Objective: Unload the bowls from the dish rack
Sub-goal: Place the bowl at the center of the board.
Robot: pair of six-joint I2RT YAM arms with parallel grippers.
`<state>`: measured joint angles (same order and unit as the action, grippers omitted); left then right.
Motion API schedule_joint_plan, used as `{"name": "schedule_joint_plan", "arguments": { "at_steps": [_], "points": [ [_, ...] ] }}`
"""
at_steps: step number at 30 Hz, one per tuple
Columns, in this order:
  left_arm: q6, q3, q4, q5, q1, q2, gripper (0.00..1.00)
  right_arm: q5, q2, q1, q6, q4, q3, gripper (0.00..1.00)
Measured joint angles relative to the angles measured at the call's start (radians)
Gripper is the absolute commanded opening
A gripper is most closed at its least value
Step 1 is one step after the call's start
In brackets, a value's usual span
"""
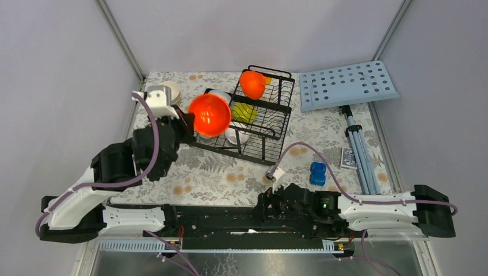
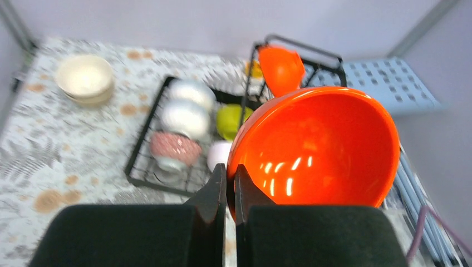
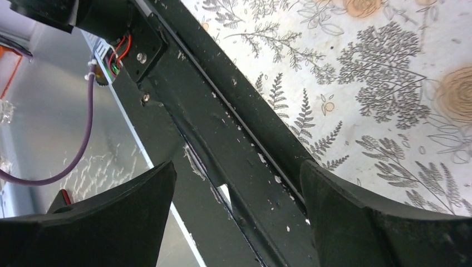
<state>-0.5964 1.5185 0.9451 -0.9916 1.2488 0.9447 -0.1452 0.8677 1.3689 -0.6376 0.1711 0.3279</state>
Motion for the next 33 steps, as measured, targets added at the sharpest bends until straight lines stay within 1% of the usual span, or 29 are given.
{"name": "schedule_joint_plan", "arguments": {
  "at_steps": [3,6,8,11,14,16,21,24,26,29,33],
  "points": [
    [0.109,0.085,-0.054,-0.023,-0.084,0.045,0.00,0.029,0.083,0.000,-0.010,0.056,0.000,0.88],
    [0.192,0.139,-0.108,0.008,-0.235,0.097,0.00,0.051,0.140,0.000,-0.023,0.113,0.000,0.88],
    [0.224,0.159,-0.131,0.072,-0.372,0.140,0.00,0.061,0.166,0.000,-0.027,0.140,0.000,0.88],
    [0.230,0.179,-0.141,0.194,-0.594,0.219,0.00,0.069,0.187,0.004,-0.035,0.164,0.000,0.87],
    [0.197,0.179,-0.137,0.344,-0.836,0.311,0.00,0.076,0.190,0.008,-0.042,0.166,0.000,0.87],
    [0.161,0.158,-0.143,0.395,-0.953,0.346,0.00,0.074,0.190,0.011,-0.046,0.163,0.000,0.87],
    [0.002,0.009,-0.193,0.536,-1.229,0.352,0.00,0.049,0.180,0.013,-0.058,0.124,0.000,0.87],
    [-0.101,-0.125,-0.254,0.599,-1.381,0.359,0.00,0.037,0.154,0.014,-0.061,0.110,-0.007,0.87],
    [-0.156,-0.185,-0.267,0.618,-1.449,0.389,0.00,0.030,0.134,0.014,-0.067,0.108,-0.022,0.87],
    [-0.231,-0.251,-0.307,0.671,-1.514,0.466,0.00,0.019,0.106,0.014,-0.076,0.082,-0.043,0.87],
    [-0.299,-0.337,-0.366,0.728,-1.558,0.560,0.00,-0.003,0.071,0.014,-0.090,0.034,-0.046,0.87]
  ]
}}
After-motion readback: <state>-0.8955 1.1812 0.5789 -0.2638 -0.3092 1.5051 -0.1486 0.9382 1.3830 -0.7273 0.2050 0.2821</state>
